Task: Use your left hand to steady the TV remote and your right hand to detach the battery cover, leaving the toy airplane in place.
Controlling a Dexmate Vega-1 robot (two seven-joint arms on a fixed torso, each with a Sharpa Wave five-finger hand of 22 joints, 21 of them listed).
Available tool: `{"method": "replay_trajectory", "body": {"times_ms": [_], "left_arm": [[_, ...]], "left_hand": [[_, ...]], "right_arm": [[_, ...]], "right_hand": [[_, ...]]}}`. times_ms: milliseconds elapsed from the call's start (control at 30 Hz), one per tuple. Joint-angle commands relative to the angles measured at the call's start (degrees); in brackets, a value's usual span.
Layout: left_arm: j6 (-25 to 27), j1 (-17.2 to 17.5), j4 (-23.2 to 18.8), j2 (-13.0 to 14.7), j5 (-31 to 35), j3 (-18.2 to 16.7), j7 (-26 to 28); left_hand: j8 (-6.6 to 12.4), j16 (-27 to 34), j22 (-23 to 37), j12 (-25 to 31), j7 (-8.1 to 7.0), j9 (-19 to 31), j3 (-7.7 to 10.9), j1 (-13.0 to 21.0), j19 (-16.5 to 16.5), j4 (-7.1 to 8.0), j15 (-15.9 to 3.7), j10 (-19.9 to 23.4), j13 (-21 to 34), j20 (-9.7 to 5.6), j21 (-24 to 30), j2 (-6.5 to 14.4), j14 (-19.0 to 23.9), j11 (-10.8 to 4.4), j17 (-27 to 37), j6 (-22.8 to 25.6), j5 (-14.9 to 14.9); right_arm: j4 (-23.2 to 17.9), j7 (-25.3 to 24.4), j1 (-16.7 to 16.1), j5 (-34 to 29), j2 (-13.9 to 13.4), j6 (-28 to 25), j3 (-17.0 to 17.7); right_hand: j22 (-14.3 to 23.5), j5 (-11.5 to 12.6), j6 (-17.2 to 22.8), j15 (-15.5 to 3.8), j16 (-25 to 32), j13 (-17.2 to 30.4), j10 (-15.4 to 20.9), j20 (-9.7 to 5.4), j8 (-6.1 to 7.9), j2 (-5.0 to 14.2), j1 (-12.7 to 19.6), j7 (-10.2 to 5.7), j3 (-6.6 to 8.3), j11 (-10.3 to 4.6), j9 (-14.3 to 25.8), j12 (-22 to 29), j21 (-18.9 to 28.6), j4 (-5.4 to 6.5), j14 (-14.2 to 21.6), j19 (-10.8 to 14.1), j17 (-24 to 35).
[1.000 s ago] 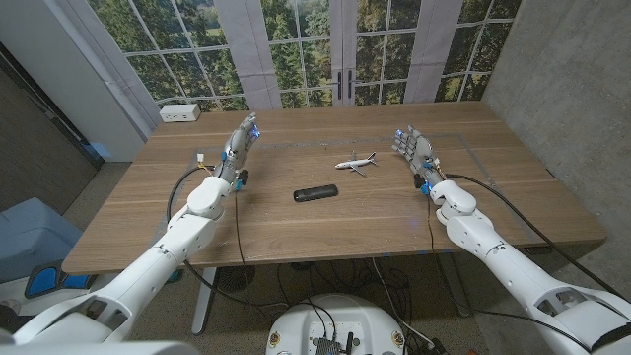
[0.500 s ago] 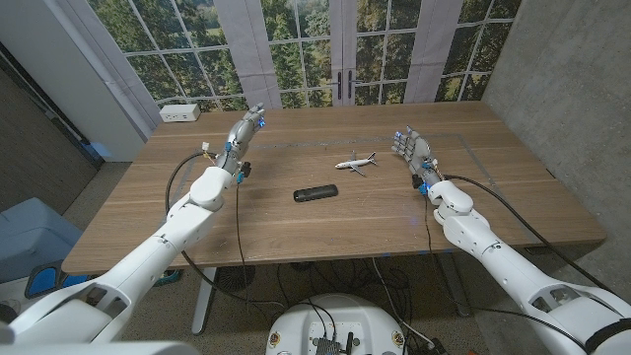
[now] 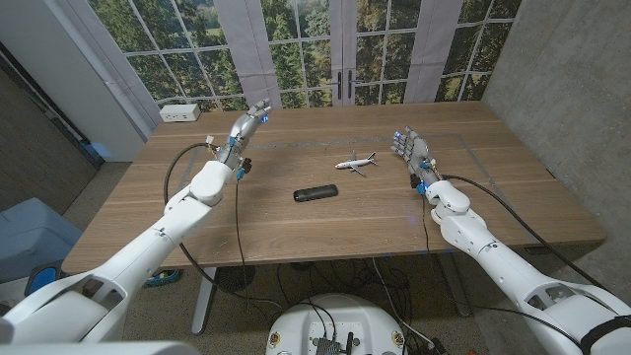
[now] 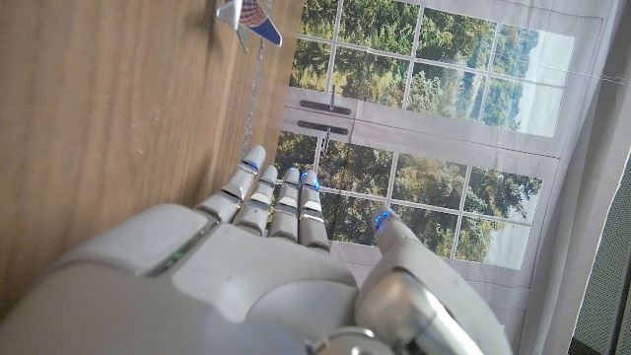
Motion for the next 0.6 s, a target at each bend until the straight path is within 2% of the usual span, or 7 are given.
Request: {"method": "replay_trajectory", "body": {"times_ms": [33, 600], "left_arm": [[1.73, 0.21, -3.3, 2.66, 5.7, 1.02, 1.39], [5.03, 3.05, -9.97, 6.03, 10.33, 0.75, 2.3]], "left_hand": [[0.19, 0.15, 0.2, 0.38, 0.0, 0.27, 0.13, 0.52, 0.54, -0.69, -0.34, 0.79, 0.16, 0.03, 0.31, -0.59, 0.69, -0.2, 0.26, 0.93, -0.14], [0.28, -0.18, 0.22, 0.27, 0.08, 0.3, 0.34, 1.57, 1.22, -2.21, -0.86, 1.81, 0.21, 0.05, 0.18, -1.19, 1.27, -0.67, 0.28, 1.98, -0.33]], "right_arm": [[-1.88, -1.47, -1.57, -0.19, 0.0, 0.31, 0.15], [-5.48, -2.78, -4.51, -0.89, -0.95, 1.73, 0.44]], "right_hand": [[0.23, -0.06, 0.51, -0.17, 0.41, 0.13, 0.65, -0.01, 0.53, 0.54, 0.45, -0.1, 0.06, 0.04, 0.07, 0.33, -0.42, -0.32, 0.43, 0.36, 0.06], [0.26, -0.25, 0.59, -0.1, 0.64, -0.07, 0.88, 0.15, 0.46, 0.61, 0.58, -0.1, 0.1, 0.15, 0.09, 0.32, -0.93, -0.8, 0.47, 0.75, 0.07]]}}
